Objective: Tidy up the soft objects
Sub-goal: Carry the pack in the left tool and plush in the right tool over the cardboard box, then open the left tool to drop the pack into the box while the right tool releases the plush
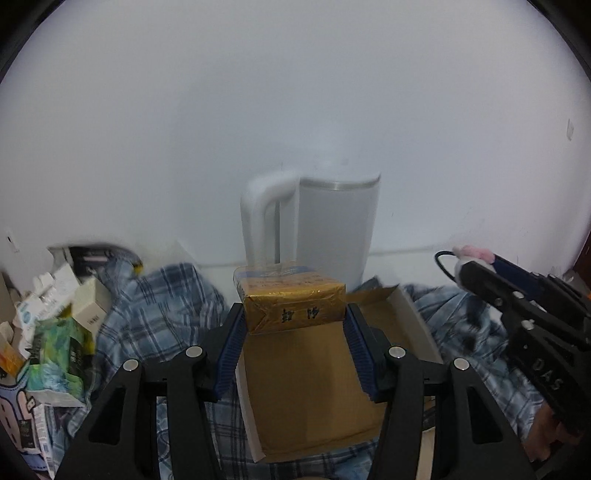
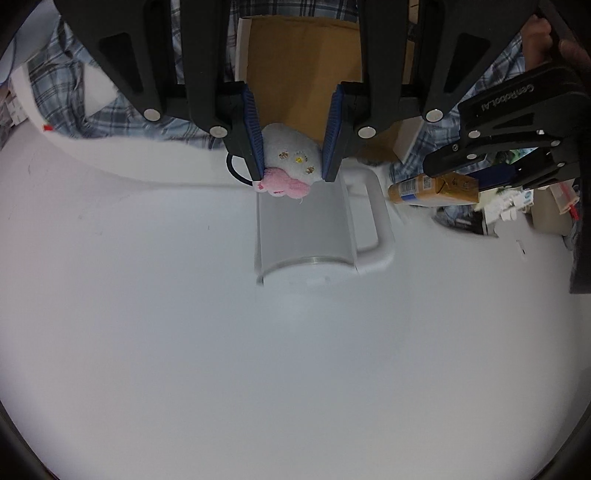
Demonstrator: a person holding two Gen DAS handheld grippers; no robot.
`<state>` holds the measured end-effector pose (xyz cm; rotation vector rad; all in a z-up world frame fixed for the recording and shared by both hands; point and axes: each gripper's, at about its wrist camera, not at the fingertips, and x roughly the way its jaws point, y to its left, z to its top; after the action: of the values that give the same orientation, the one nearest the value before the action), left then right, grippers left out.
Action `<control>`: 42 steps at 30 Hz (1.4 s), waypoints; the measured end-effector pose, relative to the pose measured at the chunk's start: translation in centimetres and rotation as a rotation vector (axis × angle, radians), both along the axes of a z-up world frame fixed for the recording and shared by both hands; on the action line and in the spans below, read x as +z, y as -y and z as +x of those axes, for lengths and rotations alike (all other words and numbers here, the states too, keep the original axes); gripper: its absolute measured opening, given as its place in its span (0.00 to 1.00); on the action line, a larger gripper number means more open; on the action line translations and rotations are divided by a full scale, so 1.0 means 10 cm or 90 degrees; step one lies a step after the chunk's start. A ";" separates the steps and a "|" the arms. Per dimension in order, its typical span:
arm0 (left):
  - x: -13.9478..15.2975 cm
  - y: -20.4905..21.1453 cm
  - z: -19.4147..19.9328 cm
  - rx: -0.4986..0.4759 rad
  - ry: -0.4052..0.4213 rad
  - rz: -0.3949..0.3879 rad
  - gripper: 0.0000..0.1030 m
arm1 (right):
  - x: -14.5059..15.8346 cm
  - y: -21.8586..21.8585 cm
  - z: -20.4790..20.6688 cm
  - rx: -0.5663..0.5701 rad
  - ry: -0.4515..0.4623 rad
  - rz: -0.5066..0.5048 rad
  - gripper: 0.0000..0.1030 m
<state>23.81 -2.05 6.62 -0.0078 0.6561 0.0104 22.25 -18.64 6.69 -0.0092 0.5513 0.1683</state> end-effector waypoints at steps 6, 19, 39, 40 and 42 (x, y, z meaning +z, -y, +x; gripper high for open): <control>-0.48 -0.12 0.38 -0.014 -0.090 -0.037 0.54 | -0.43 0.01 0.26 -0.002 -0.078 0.001 0.29; -1.04 -0.21 0.68 -0.008 -0.198 -0.048 0.58 | -0.92 -0.03 0.51 0.014 -0.166 -0.005 0.31; -0.73 -0.31 0.58 0.013 -0.112 -0.034 0.89 | -0.88 -0.04 0.49 0.016 -0.150 -0.021 0.53; -0.72 -0.31 0.57 0.015 -0.111 -0.033 0.89 | -0.86 -0.04 0.49 0.016 -0.149 -0.023 0.53; -0.66 -0.30 0.53 0.016 -0.101 -0.029 0.89 | -0.81 -0.04 0.47 0.016 -0.146 -0.024 0.53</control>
<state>29.15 0.95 0.01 -0.0590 0.8141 0.0202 26.94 -18.24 -1.44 -0.0333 0.7837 0.1851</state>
